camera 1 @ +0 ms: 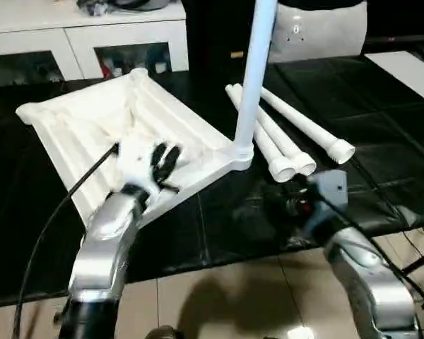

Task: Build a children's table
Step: Rotate leg to tighten, then rotate table base

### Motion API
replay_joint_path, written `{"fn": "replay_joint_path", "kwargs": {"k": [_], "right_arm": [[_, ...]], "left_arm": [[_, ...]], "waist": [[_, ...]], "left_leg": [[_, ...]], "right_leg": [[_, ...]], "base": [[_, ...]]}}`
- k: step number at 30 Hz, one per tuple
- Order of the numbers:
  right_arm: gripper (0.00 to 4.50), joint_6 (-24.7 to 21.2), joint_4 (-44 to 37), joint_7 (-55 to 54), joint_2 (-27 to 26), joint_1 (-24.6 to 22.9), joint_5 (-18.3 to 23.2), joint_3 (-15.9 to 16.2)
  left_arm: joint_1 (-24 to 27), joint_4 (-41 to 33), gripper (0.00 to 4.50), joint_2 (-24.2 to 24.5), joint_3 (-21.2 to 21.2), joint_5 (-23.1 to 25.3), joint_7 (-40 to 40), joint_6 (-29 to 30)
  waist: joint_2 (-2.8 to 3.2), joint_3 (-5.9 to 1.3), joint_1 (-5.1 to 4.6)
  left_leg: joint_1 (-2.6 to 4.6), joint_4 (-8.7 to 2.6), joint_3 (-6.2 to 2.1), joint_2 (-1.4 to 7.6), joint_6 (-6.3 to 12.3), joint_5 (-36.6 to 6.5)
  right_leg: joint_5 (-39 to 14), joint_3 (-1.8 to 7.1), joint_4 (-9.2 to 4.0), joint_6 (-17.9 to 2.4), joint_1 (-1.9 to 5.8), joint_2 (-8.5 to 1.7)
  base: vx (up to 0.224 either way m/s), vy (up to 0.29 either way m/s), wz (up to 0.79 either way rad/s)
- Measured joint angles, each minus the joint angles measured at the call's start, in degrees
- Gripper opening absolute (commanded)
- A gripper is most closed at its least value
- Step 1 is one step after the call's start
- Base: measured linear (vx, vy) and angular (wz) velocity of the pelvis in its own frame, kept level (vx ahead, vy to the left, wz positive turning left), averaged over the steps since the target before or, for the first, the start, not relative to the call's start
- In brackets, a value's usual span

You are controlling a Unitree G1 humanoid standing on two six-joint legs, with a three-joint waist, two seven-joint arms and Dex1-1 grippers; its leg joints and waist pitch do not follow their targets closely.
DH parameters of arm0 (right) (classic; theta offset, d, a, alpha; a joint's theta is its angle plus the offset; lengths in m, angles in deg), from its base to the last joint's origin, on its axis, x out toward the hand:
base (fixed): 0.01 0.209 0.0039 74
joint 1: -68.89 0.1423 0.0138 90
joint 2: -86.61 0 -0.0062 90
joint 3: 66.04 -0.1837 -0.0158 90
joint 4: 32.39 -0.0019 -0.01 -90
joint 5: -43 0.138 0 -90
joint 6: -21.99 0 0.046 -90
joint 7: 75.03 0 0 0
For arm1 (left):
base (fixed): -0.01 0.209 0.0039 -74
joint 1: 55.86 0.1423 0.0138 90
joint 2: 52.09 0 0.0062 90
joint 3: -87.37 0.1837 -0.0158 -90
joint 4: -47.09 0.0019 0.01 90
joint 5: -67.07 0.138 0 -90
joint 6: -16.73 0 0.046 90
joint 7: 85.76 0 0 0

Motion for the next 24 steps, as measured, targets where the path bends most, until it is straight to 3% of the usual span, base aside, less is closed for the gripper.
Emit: {"fn": "replay_joint_path", "kwargs": {"k": [6,7,9,11,14,15,17,18,19,20,21,22,23,24], "right_arm": [[4.50,0.0,-1.2,0.6,1.8,0.3,0.0,0.6],[4.50,0.0,-1.2,0.7,2.2,0.3,0.0,0.6],[4.50,-0.1,-1.3,0.8,3.2,0.2,0.0,0.6],[4.50,-0.3,-1.3,1.3,3.7,0.2,0.0,0.4],[4.50,-0.7,-1.3,1.7,4.1,0.4,0.0,0.4],[4.50,-0.8,-1.3,1.8,4.2,0.6,0.1,0.4],[4.50,-1.0,-1.2,1.8,4.9,0.9,0.2,0.3],[4.50,-1.0,-1.2,1.8,5.1,0.9,0.2,0.3],[4.50,-0.7,-1.2,2.1,5.8,1.0,0.4,0.4],[4.50,-0.5,-1.2,2.6,6.3,1.0,0.6,0.4],[4.50,-0.6,-1.2,3.5,6.5,1.4,1.1,0.5],[4.50,-0.6,-1.5,4.4,6.7,1.8,1.9,0.4],[4.50,-0.6,-1.5,4.3,6.8,1.7,2.1,0.2],[4.50,-0.6,-1.6,4.2,6.6,1.7,2.3,-0.2]], "left_arm": [[3.1,-3.9,1.26,-0.1,0.9,0.6,2.4,3.3],[3.6,-4.7,1.26,-0.1,0.8,0.5,2.7,4.1],[4.6,-6.5,1.26,-0.5,1.2,0.5,3.1,5.1],[5.2,-6.8,1.26,-0.6,1.3,0.5,3.2,6.0],[5.3,-7.9,1.26,-0.5,1.3,0.6,3.6,6.8],[5.3,-8.3,1.26,-0.4,1.3,0.6,3.6,6.8],[5.3,-8.4,1.26,0.0,1.5,0.6,3.7,7.2],[5.3,-8.4,1.26,0.1,1.6,0.6,3.8,7.3],[5.3,-8.4,1.26,0.2,1.8,0.6,4.0,7.7],[5.4,-8.5,1.26,0.5,1.7,0.7,4.1,8.1],[5.8,-8.5,1.26,0.9,1.6,0.7,4.2,8.3],[6.2,-8.5,1.26,1.7,1.5,0.8,4.2,8.5],[6.2,-8.6,1.26,1.6,1.7,0.9,4.1,8.6],[6.1,-8.9,1.26,1.5,1.9,0.9,4.1,8.6]], "waist": [[-0.62,0.00,-0.13],[-0.72,0.01,-0.28],[-0.92,0.13,-1.38],[-0.85,0.40,-1.68],[-0.75,0.94,-2.01],[-0.83,0.98,-2.15],[-0.77,1.01,-2.37],[-0.77,1.00,-2.53],[-0.56,0.96,-2.95],[-0.64,0.97,-3.40],[-0.82,0.96,-3.91],[-0.85,0.94,-4.65],[-0.99,0.85,-4.91],[-1.59,0.68,-5.26]], "left_leg": [[0.08,-0.02,0.27,-0.04,0.01,0.0],[-0.65,-0.05,-0.65,-0.49,0.21,0.1],[-1.26,-0.04,-2.03,-0.91,0.67,0.4],[-1.24,-0.02,-3.31,-1.20,0.71,0.4],[-0.89,0.18,-4.34,-1.22,0.72,0.4],[-0.98,0.22,-4.41,-1.32,0.82,0.3],[-1.03,0.22,-5.41,-2.09,1.29,0.0],[-1.00,0.22,-5.94,-2.65,1.58,-0.1],[-0.59,0.21,-7.06,-3.51,2.06,-0.4],[-0.36,0.06,-7.99,-4.54,2.64,-0.3],[0.25,0.17,-7.85,-4.89,3.04,-0.7],[1.14,0.54,-7.77,-5.60,3.18,-1.4],[1.74,0.62,-7.43,-5.93,3.25,-1.8],[2.15,0.61,-7.03,-6.58,3.24,-2.0]], "right_leg": [[0.1,0.42,-0.06,0.2,-0.04,0.03],[0.1,-0.54,-0.14,0.3,0.17,-0.34],[-0.2,-2.43,-0.50,0.4,0.76,-1.11],[-0.6,-4.54,-1.20,0.7,2.43,-1.73],[-1.5,-6.61,-2.36,1.3,5.10,-2.09],[-1.9,-7.04,-2.44,1.5,5.54,-2.35],[-2.2,-7.51,-3.57,2.0,7.02,-2.37],[-2.3,-7.26,-3.92,2.2,7.51,-2.24],[-2.6,-6.72,-4.34,2.1,8.13,-1.79],[-3.4,-6.00,-3.90,1.5,7.99,-1.43],[-4.6,-3.41,-1.66,-0.6,7.32,-0.83],[-5.2,-0.97,2.38,-1.3,5.70,-0.12],[-5.3,0.24,4.14,-0.9,4.37,0.21],[-5.1,1.39,4.15,-0.4,3.00,0.11]], "base": [[0.000,0.000,0.00],[-0.020,-0.001,0.20],[-0.017,-0.004,0.33],[0.017,-0.001,0.49],[0.039,0.006,0.53],[0.063,0.024,0.47],[0.084,0.039,0.51],[0.099,0.044,0.57],[0.164,0.054,0.57],[0.164,0.054,0.57],[0.203,0.028,0.45],[0.145,-0.015,0.23],[0.145,-0.015,0.23],[0.096,-0.042,0.10]]}}
